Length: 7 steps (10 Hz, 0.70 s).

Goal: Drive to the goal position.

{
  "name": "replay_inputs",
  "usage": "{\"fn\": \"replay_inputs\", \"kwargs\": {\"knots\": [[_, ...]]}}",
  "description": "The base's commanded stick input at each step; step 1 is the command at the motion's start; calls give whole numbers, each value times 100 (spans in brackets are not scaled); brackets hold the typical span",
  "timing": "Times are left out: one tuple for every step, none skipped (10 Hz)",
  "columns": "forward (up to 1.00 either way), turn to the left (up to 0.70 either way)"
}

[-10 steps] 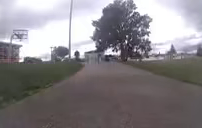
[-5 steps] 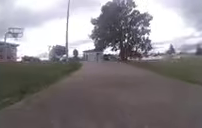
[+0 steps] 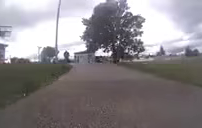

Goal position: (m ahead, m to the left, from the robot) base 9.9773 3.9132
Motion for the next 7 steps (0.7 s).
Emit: {"fn": "replay_inputs", "kwargs": {"knots": [[100,0],[100,0],[100,0],[100,0],[100,0],[100,0],[100,0]]}}
